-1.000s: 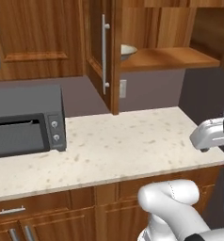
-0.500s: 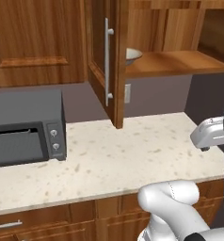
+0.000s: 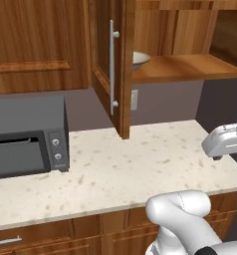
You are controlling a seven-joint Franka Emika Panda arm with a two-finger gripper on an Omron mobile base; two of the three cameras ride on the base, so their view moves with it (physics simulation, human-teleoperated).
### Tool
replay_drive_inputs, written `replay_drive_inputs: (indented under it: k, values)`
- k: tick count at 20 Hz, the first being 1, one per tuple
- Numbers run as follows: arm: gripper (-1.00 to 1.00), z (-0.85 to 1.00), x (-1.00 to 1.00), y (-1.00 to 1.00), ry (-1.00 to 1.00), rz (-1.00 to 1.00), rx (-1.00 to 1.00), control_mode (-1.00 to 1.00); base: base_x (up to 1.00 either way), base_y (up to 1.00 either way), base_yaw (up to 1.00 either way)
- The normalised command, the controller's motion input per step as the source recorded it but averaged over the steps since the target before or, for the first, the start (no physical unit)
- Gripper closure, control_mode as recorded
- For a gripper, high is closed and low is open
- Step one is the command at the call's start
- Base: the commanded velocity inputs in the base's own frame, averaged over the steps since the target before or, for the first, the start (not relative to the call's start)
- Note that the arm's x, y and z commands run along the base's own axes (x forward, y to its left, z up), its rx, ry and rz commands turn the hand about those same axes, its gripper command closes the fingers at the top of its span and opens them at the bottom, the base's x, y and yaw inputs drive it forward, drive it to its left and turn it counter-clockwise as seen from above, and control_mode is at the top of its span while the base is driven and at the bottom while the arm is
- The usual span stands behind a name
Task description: Pick up the bowls from the cabinet and place each bowl in front of a stool on the dining counter.
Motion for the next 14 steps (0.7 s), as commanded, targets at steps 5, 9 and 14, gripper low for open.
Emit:
replay_drive_inputs:
  k: [5, 9, 14]
  values:
    - [-1.0, 0.0, 0.0, 0.0, 0.0, 0.0, 0.0, 1.0, 0.53, -0.11, 0.0]
    - [-1.0, -0.03, 0.19, -0.05, -0.01, 0.0, 0.05, -1.0, 0.24, -0.04, 0.0]
    - [-1.0, 0.01, 0.23, -0.16, -0.06, 0.0, 0.2, -1.0, 0.0, 0.0, 0.0]
